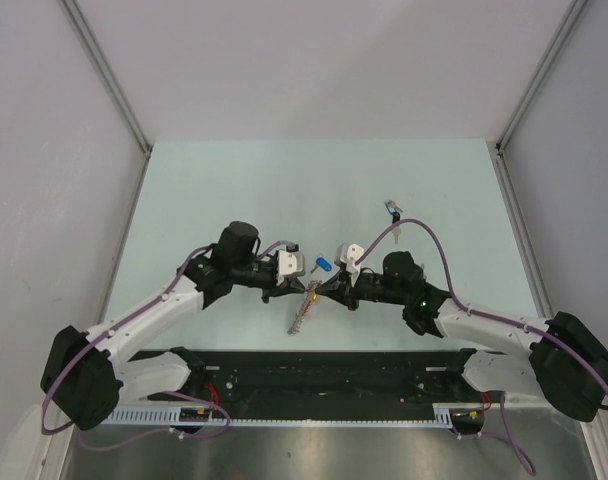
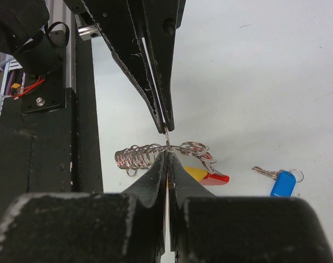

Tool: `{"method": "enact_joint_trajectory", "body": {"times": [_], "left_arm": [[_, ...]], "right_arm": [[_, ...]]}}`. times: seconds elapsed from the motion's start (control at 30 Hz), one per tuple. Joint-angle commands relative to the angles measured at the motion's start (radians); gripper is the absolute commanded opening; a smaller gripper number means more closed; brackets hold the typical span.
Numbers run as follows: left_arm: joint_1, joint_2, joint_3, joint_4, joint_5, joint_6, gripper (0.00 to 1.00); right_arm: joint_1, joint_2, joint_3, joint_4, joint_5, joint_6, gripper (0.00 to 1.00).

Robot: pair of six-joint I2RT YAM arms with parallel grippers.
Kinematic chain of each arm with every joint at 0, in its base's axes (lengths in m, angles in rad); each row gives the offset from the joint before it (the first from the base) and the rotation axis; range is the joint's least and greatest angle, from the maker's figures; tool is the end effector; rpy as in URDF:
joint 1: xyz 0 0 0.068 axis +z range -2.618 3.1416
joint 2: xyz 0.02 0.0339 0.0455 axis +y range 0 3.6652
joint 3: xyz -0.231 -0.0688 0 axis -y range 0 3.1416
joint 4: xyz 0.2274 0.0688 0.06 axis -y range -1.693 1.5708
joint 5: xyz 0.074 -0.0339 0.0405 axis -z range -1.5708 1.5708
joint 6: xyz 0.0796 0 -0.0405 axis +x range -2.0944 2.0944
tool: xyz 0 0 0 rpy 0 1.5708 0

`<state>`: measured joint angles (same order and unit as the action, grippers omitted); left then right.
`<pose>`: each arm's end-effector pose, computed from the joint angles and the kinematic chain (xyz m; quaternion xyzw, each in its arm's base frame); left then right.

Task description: Put the keys on the keyring

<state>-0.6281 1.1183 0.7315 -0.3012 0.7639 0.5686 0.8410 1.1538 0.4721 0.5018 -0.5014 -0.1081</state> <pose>0.1730 -0.1937 0.2075 0.6042 0.6035 -0.3486 0.3862 0.1597 0.2359 0.2023 -0.4812 0.5889 0.4002 0.5112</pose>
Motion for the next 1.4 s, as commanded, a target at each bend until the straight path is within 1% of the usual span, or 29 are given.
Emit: {"method": "enact_joint_trajectory", "body": {"times": [0.0,0.93,1.37], "left_arm": [[-0.005,-0.006,0.031,-0.004,0.04,0.039,0.01],[-0.005,0.011,0.039,-0.012,0.058,0.037,0.0],[-0.005,0.017,0.045,-0.016,0.103,0.04,0.0]], "right_arm": [[0.004,-0.006,0.01,0.046,0.014,-0.018,0.0],[0.004,-0.011,0.01,0.072,0.014,-0.012,0.0],[0.004,0.012,0.02,0.083,-0.02,-0.021,0.0]]}}
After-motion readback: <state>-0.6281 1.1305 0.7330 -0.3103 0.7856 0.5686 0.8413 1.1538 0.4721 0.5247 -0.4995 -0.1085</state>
